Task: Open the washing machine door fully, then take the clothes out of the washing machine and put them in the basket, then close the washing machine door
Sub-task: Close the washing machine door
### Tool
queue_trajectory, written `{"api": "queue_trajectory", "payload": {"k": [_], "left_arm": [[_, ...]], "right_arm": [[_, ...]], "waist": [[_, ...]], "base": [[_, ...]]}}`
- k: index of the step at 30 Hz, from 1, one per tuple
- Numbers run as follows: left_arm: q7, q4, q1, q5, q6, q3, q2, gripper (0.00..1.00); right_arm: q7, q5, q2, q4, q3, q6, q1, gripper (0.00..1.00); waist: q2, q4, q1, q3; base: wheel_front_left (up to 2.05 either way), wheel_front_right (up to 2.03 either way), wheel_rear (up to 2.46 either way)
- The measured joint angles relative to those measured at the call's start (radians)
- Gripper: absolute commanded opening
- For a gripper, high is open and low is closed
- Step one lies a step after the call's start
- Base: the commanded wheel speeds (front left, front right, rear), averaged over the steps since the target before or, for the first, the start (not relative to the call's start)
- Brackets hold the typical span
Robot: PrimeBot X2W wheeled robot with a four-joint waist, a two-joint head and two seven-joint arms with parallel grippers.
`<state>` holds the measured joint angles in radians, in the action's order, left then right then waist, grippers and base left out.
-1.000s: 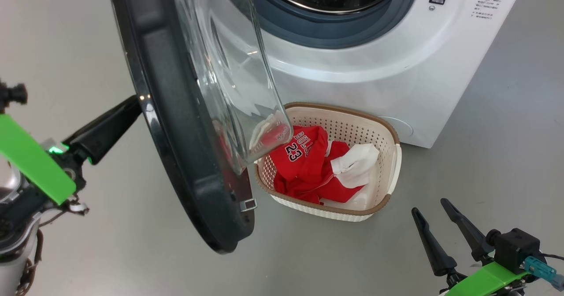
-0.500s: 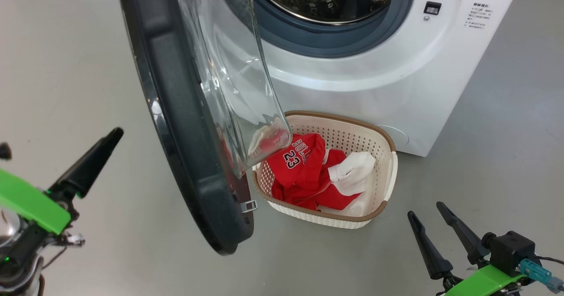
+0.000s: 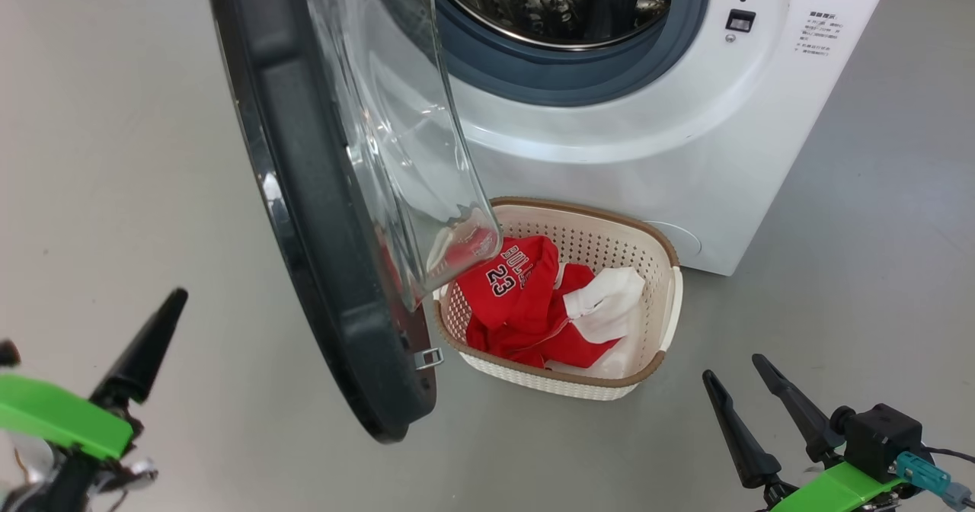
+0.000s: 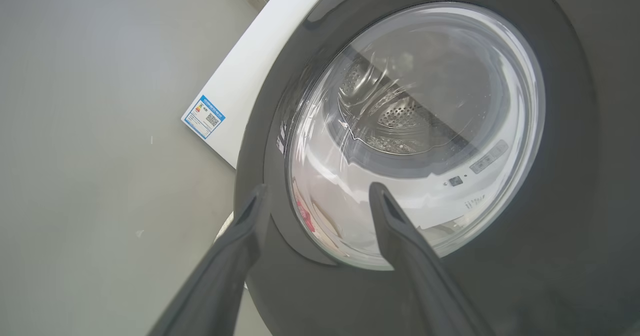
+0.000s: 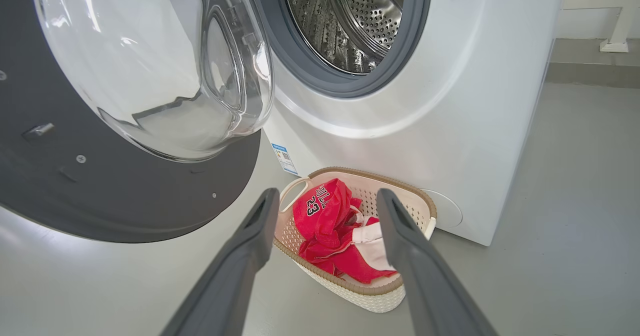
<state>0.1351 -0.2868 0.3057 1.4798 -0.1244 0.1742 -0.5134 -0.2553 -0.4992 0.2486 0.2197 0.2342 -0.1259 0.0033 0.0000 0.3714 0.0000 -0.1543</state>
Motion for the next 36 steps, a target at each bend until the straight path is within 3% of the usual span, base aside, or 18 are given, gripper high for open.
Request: {"api": "queue_trajectory", "payload": {"k": [16,26,29,36], "left_arm": [[-0.286,-0.060,-0.087,-0.049,0.000,0.099,0.063,1.00],[-0.384,-0.169,-0.106,-0.220,-0.001,0.180,0.091,1.00],[-0.384,-0.189,-0.105,-0.273,-0.001,0.143,0.123,1.00],[-0.385,-0.198,-0.107,-0.541,-0.001,-0.013,0.229,1.00]], "right_arm": [[0.000,0.000,-0.001,0.000,-0.001,0.000,0.000,1.00],[0.000,0.000,0.000,-0.001,-0.007,0.000,0.000,1.00],[0.000,0.000,0.001,-0.001,-0.009,0.000,0.000,1.00],[0.000,0.000,0.002,-0.002,-0.011,0.000,0.000,1.00]], "waist": [[0.0000,-0.010,0.0000,-0.010],[0.0000,-0.012,0.0000,-0.017],[0.0001,-0.010,0.0000,-0.021],[0.0000,-0.008,0.0000,-0.020]], "base": [[0.00,0.00,0.00],[0.00,0.00,0.00],[0.00,0.00,0.00],[0.00,0.00,0.00]]}}
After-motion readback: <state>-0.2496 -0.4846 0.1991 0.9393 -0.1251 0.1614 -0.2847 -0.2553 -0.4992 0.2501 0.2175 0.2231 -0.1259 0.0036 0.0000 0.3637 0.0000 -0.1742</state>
